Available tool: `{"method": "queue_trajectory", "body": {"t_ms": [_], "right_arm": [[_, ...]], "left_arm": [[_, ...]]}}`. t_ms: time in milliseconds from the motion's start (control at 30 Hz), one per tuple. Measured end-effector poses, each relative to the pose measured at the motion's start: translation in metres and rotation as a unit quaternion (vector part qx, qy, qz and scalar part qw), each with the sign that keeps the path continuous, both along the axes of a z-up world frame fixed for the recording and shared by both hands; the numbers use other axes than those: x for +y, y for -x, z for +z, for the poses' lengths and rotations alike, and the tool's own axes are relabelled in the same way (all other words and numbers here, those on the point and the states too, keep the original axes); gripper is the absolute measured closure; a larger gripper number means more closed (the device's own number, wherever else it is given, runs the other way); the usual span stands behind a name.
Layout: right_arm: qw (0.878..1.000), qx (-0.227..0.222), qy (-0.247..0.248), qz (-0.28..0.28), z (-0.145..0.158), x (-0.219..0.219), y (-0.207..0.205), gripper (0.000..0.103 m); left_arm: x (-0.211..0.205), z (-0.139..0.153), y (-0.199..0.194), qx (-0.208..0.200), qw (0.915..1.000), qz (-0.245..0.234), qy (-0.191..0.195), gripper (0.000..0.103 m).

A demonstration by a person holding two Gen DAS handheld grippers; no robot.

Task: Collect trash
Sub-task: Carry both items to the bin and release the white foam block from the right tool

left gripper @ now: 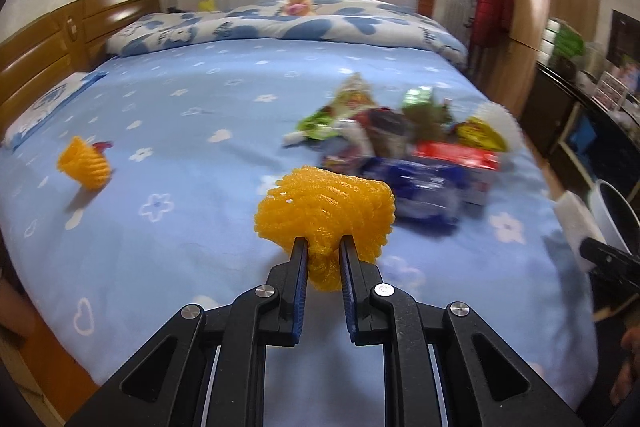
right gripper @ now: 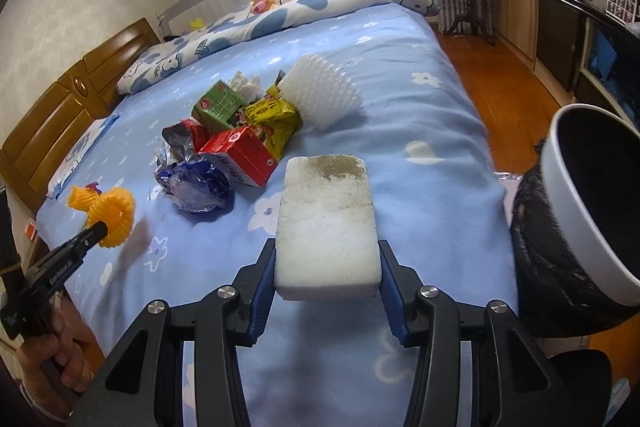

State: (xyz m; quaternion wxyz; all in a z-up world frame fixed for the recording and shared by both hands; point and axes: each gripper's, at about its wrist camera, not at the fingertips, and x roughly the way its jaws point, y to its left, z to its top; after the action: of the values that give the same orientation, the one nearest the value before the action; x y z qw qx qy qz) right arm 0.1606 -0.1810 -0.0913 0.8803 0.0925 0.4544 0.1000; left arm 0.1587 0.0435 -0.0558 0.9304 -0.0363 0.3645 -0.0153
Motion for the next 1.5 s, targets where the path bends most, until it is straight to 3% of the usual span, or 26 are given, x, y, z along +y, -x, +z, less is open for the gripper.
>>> {"method": "queue_trajectory", "body": {"t_ms": [400, 733, 1500], "right_arm": [[0.999, -0.013, -0.012, -0.033, 0.017, -0.042, 0.022, 0.055], [0.997, -0.025, -0.01, -0.07, 0.032, -0.082, 0.038, 0.055], [0.986, -0.023, 0.0, -0.168, 0.043, -0.204, 0.037, 0.055]], "left_arm": [[-0.053, 0.03, 0.035, -0.012, 0.9954, -0.095, 0.001, 0.089], [-0.085, 0.048, 0.05, -0.018, 0.9841, -0.176, -0.01, 0.089], [-0.152, 0.057, -0.025, -0.018, 0.948, -0.316, -0.028, 0.088]]}}
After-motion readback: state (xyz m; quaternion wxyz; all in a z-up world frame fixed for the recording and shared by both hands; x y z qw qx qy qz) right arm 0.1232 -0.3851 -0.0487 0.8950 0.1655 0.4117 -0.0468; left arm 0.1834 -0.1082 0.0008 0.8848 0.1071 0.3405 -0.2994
